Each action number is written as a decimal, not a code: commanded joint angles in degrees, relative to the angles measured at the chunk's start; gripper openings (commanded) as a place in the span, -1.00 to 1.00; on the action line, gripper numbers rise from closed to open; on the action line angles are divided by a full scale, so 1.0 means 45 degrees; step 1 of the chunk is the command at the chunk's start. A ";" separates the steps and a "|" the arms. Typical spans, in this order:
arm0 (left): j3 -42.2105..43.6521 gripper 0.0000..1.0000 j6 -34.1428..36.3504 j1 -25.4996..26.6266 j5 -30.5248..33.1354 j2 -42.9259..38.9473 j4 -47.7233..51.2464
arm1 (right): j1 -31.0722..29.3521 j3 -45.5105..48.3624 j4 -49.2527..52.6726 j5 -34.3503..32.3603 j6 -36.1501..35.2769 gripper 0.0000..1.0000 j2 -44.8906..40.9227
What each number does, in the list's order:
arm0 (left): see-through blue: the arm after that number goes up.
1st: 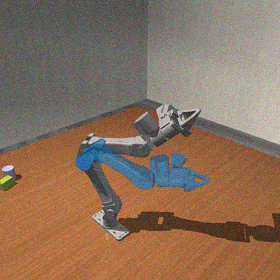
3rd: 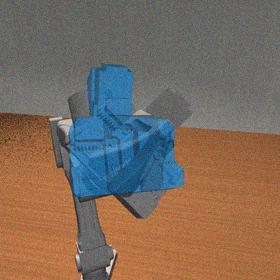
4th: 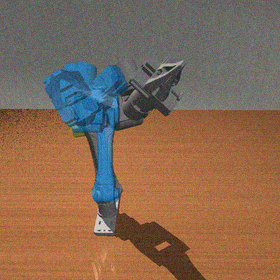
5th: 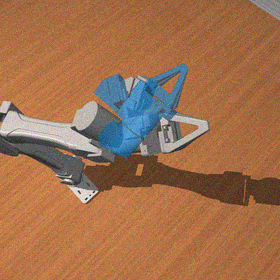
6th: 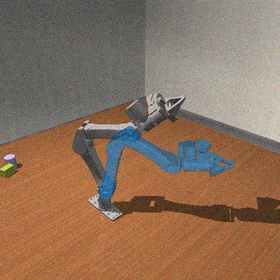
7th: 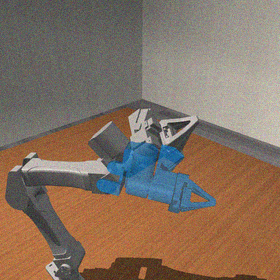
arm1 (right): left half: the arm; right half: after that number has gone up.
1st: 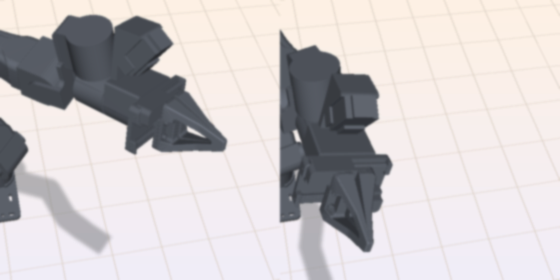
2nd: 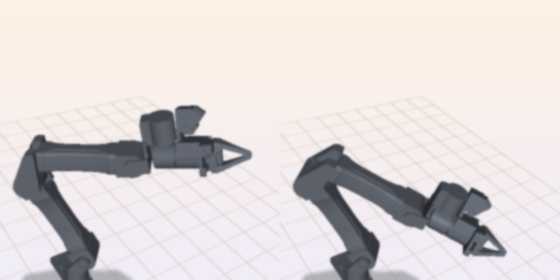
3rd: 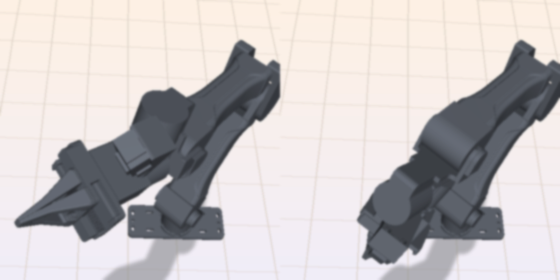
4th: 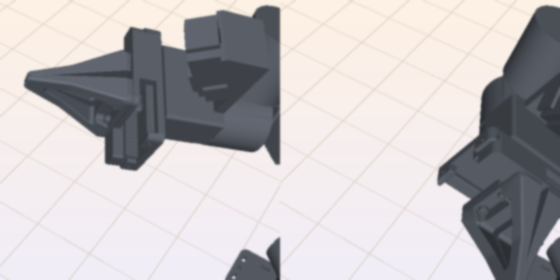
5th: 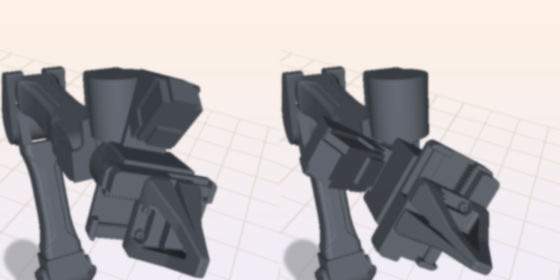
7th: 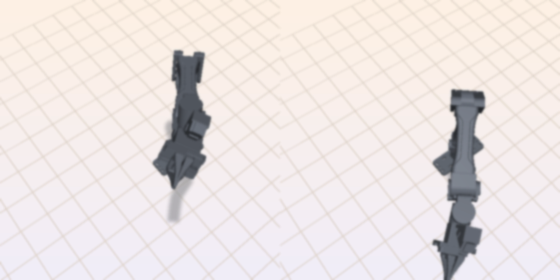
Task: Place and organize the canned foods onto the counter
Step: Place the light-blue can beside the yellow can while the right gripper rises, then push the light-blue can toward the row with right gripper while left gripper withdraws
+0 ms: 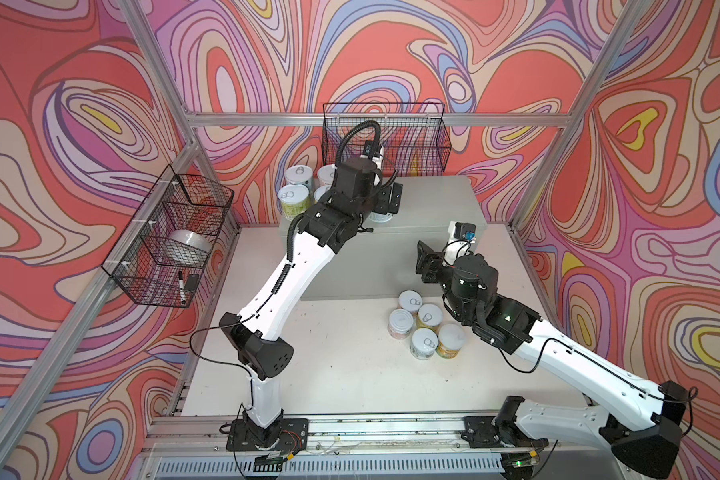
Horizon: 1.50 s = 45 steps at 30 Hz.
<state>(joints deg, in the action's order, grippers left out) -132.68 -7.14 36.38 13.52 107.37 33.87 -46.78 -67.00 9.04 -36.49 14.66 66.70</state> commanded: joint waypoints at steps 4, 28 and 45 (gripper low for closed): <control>0.0577 1.00 -0.0143 -0.0048 -0.0832 -0.1938 -0.0837 | 0.0327 -0.1880 0.0015 0.2113 -0.2143 0.46 0.1263; 1.3839 0.88 -0.2243 -0.0038 -0.3146 -1.0889 -0.2743 | 0.2198 -0.4765 -0.0047 0.6392 -0.3207 0.42 0.4449; 1.6319 0.85 -0.2321 -0.0040 -0.2219 -1.1190 -0.3432 | 0.2734 -0.6891 -0.0263 0.7159 -0.3520 0.42 0.6996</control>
<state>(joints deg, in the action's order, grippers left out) -60.31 -17.80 36.38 1.52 58.04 20.38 -35.14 -96.33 8.45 -5.10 -0.82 96.47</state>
